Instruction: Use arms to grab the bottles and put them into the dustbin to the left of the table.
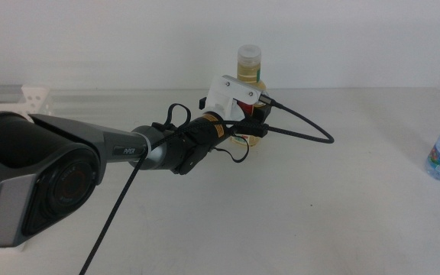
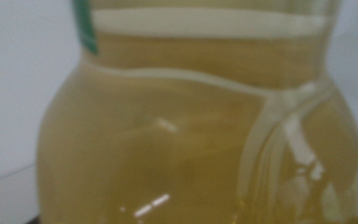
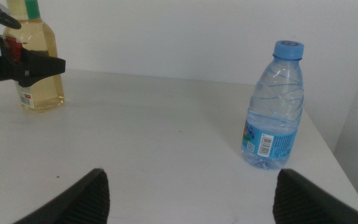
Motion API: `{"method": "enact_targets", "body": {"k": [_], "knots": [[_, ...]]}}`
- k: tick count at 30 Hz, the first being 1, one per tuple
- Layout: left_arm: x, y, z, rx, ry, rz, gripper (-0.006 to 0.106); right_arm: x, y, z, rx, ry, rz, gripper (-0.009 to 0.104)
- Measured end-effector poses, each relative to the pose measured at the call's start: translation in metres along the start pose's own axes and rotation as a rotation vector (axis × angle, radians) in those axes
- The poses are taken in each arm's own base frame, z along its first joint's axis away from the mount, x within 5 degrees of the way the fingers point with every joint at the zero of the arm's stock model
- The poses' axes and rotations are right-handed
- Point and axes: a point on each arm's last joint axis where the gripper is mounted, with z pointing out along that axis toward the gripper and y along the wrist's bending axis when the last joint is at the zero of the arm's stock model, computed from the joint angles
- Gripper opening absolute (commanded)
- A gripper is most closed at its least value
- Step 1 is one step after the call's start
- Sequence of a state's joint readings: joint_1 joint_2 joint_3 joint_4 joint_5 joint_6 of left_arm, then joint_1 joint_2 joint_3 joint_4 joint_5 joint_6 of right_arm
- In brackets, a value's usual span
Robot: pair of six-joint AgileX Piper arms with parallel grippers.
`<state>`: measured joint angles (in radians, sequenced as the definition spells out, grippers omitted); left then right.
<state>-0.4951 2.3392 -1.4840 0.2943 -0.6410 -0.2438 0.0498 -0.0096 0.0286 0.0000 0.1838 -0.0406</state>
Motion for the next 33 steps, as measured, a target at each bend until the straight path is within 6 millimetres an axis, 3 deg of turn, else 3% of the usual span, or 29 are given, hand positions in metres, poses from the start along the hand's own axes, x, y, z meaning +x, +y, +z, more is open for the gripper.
{"method": "enact_targets", "body": {"k": [7, 10, 24, 33], "knots": [[0.000, -0.001, 0.000, 0.013, 0.006, -0.010, 0.017, 0.000, 0.000, 0.000, 0.000, 0.000, 0.000, 0.077], [0.000, -0.002, 0.000, 0.021, 0.010, -0.005, 0.008, 0.000, 0.000, 0.000, 0.000, 0.000, 0.000, 0.077], [-0.041, -0.006, -0.024, -0.070, 0.304, 0.057, 0.008, 0.000, 0.000, 0.000, 0.000, 0.000, 0.000, 0.077], [-0.099, -0.024, -0.062, -0.126, 0.378, 0.099, 0.008, 0.000, 0.000, 0.000, 0.000, 0.000, 0.000, 0.077]]}}
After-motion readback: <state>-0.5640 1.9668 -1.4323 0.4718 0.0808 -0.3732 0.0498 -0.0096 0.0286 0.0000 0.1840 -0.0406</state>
